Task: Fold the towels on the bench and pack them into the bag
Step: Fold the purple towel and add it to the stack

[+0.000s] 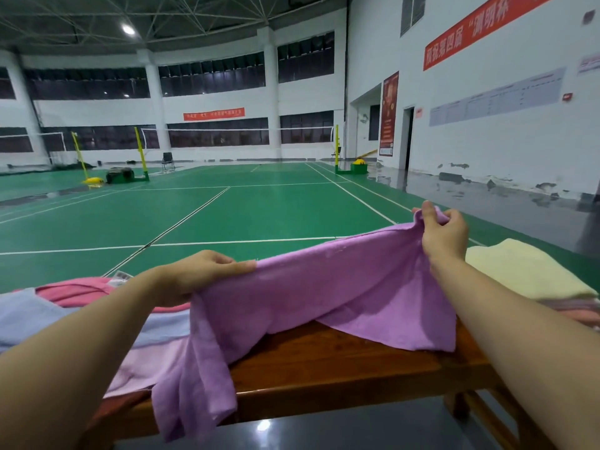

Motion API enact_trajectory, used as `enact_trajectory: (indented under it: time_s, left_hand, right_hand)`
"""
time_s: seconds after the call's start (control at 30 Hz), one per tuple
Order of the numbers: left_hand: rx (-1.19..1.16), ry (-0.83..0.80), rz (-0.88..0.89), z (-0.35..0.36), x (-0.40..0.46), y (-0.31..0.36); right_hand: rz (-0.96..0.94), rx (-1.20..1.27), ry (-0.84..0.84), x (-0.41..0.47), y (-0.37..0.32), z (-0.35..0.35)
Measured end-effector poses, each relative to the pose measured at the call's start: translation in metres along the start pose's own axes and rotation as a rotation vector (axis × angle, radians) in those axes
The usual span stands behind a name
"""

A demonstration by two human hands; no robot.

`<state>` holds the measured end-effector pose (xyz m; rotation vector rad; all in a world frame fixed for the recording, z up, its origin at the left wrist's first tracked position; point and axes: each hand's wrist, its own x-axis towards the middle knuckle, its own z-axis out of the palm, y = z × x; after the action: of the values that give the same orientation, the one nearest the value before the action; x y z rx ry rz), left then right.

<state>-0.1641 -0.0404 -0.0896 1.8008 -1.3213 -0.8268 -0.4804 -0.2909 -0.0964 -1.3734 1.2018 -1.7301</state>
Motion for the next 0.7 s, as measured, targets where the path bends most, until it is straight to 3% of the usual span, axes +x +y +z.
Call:
enact_trajectory:
  time_s: [0.13,0.3,0.43,0.53,0.63,0.7]
  left_hand:
    - [-0.018,-0.11,-0.103,-0.015,-0.009,-0.016]
    - [0.078,0.041,-0.11,-0.034,-0.012,-0.032]
    - [-0.039,0.041,-0.165,-0.04,-0.009,-0.031]
    - [-0.224,0.058,-0.2,-0.04,-0.007,-0.03]
    - [-0.375,0.166,-0.22,-0.041,-0.003,-0.036]
    - [-0.341,0.272,-0.227,-0.044,0.002,-0.043]
  right_hand:
    - [0.013,-0.001,0.017,0.006,0.0,0.0]
    - [0.019,-0.075,-0.015,0.003,0.012,0.002]
    - [0.04,-0.17,-0.108,0.001,0.025,0.004]
    - [0.186,-0.176,-0.198,0.001,0.033,0.001]
    - [0.239,-0.214,-0.257,0.002,0.034,-0.003]
    - [0.228,-0.199,-0.23,0.004,0.032,-0.004]
